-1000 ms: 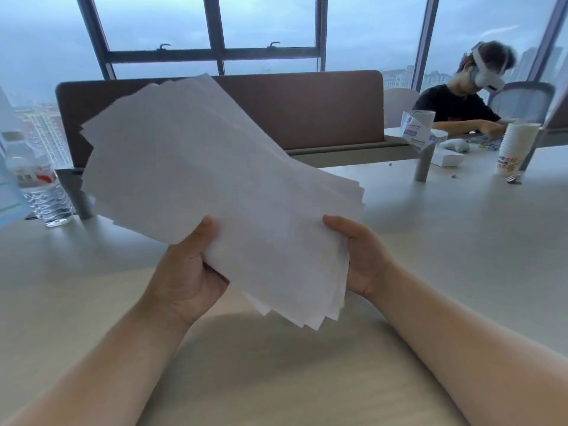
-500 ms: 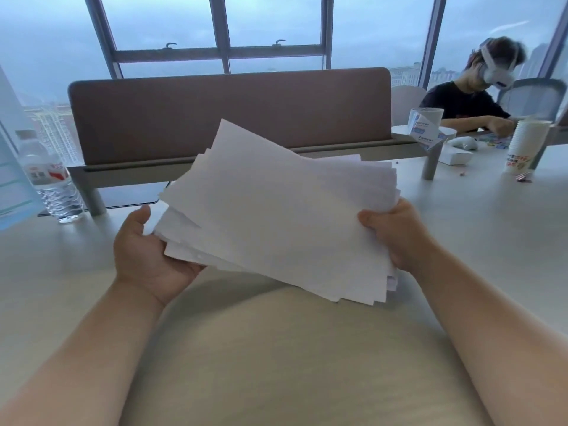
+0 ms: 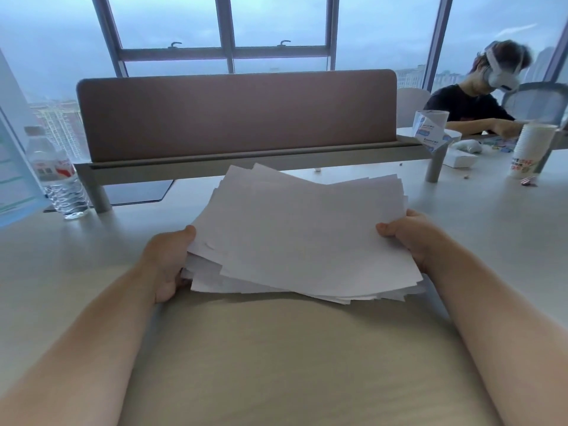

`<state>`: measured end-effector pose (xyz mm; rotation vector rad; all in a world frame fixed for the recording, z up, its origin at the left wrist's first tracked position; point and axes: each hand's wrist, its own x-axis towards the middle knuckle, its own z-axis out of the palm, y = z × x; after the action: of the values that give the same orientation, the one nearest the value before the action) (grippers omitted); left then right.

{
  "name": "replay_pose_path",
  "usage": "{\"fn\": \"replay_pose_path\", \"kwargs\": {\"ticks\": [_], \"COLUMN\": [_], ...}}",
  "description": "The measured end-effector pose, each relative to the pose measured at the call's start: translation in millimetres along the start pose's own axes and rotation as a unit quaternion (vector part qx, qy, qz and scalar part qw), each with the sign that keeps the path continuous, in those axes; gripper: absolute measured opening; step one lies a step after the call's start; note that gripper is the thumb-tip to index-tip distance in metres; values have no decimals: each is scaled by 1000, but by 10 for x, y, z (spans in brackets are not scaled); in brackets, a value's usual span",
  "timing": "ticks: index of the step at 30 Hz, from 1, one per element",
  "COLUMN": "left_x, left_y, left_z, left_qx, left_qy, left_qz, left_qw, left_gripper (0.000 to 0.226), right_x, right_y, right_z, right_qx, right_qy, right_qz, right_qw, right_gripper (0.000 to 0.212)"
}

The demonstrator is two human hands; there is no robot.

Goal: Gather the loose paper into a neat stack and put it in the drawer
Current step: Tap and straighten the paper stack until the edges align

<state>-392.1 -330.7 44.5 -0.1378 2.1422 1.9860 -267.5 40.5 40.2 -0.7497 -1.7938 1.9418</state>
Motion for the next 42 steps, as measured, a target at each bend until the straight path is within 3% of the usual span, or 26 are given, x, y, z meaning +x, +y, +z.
{"fn": "replay_pose_path", "kwargs": {"ticks": [6, 9, 13, 17, 20, 23, 28, 32, 35, 37, 40, 42], "left_x": [6, 32, 108, 51, -23, -34, -62, -62, -71, -135, -238, -247], "left_y": [-34, -20, 18, -30, -63, -90, -76, -117, -45, 42, 78, 42], "left_z": [-83, -192, -272, -181, -134, -77, 69, 103, 87, 107, 203, 228], "left_qx": [68, 52, 11, 103, 134, 67, -27, 106, -28, -110, -133, -117], "left_qy": [-120, -151, -119, -65, -55, -81, -78, 31, 14, -9, -77, -83], "left_qz": [-4, -5, 25, 136, 170, 174, 195, 282, 299, 332, 366, 367], "left_qw": [990, 987, 993, 983, 975, 979, 977, 953, 954, 937, 918, 919], "left_gripper": [23, 24, 34, 23, 46, 67, 66, 52, 38, 37, 37, 34], "right_x": [31, 18, -6, -54, -89, -113, -166, -238, -321, -396, -492, -513], "right_y": [2, -4, -30, -43, -49, -61, -111, -92, -174, -260, -317, -307], "right_z": [-28, -31, -32, -2, 34, 64, 101, 185, 221, 241, 281, 299], "right_qx": [47, 56, 74, 76, 76, 83, 115, 105, 131, 155, 155, 114], "right_qy": [18, 17, 4, -37, -57, -65, -73, -101, -100, -100, -109, -93], "right_qz": [-8, -26, -49, -65, -73, -84, -109, -148, -207, -255, -322, -344], "right_qw": [999, 998, 996, 994, 993, 991, 985, 978, 964, 949, 927, 927], "right_gripper": [34, 37, 34, 33, 32, 33, 35, 39, 38, 37, 38, 34]}}
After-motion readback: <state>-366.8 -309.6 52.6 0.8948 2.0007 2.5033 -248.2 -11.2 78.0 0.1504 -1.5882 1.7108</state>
